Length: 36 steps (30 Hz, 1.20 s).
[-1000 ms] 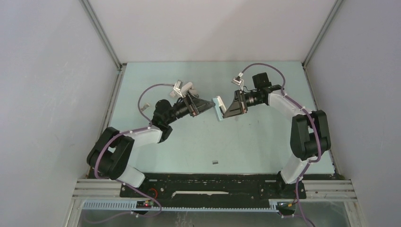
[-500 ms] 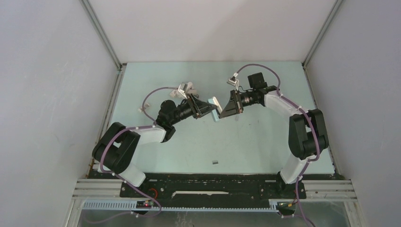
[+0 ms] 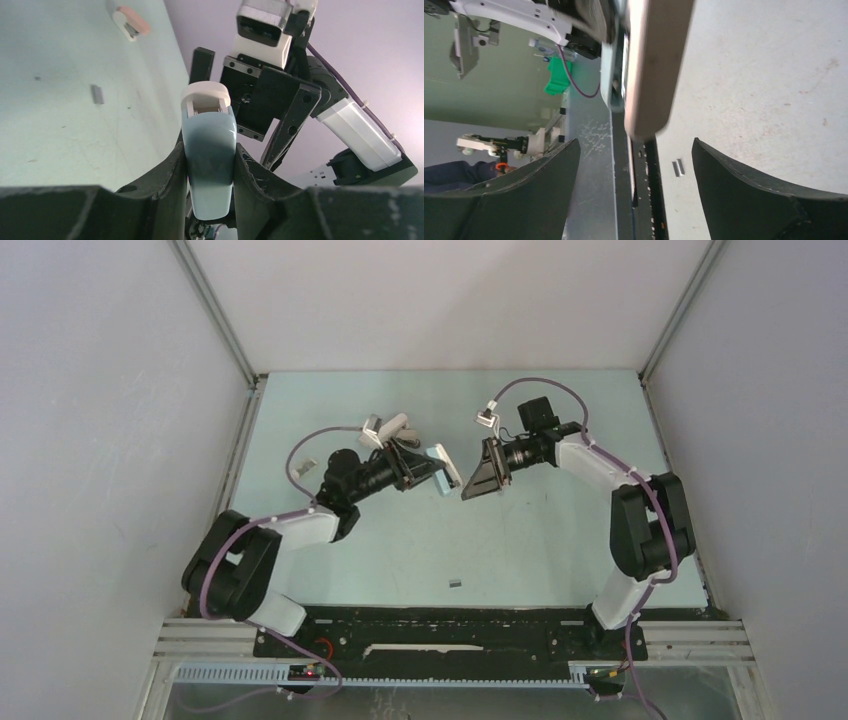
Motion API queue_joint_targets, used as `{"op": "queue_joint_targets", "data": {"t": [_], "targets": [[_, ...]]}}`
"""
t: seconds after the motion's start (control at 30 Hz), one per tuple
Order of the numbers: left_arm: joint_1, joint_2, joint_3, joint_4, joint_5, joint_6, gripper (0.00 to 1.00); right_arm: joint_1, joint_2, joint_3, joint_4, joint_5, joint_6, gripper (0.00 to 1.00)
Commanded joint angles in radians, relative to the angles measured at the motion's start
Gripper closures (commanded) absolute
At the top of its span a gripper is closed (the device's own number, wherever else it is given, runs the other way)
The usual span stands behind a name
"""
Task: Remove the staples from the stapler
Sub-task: Place the stapler at the center of the board.
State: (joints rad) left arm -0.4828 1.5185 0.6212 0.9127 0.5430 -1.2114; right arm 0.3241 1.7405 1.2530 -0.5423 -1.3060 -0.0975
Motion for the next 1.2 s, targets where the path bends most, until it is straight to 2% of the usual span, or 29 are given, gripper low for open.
{"op": "queue_joint_targets", "data": {"t": [0.0,0.13,0.3,0.43,0.7,1.17], "targets": [[0.066,-0.144,-0.056,-0.146,-0.004,0.087,1.00,-0.022,-0.064,0.014,-0.089,0.051,-0.151,0.08],[0.124,-0.249,-0.073,-0.348,-0.032,0.185,1.00,-0.031,-0.087,0.019,-0.153,0.091,-0.236,0.08],[0.172,-0.367,0.026,-0.835,-0.153,0.431,1.00,-0.050,-0.098,0.019,-0.178,0.097,-0.273,0.08],[0.220,-0.438,0.050,-1.036,-0.246,0.528,1.00,-0.062,-0.108,0.019,-0.189,0.108,-0.289,0.08],[0.289,-0.521,0.084,-1.250,-0.389,0.632,1.00,-0.079,-0.113,0.019,-0.195,0.122,-0.298,0.08],[0.341,-0.514,0.124,-1.384,-0.461,0.680,1.00,-0.083,-0.107,0.019,-0.195,0.132,-0.298,0.08]]}}
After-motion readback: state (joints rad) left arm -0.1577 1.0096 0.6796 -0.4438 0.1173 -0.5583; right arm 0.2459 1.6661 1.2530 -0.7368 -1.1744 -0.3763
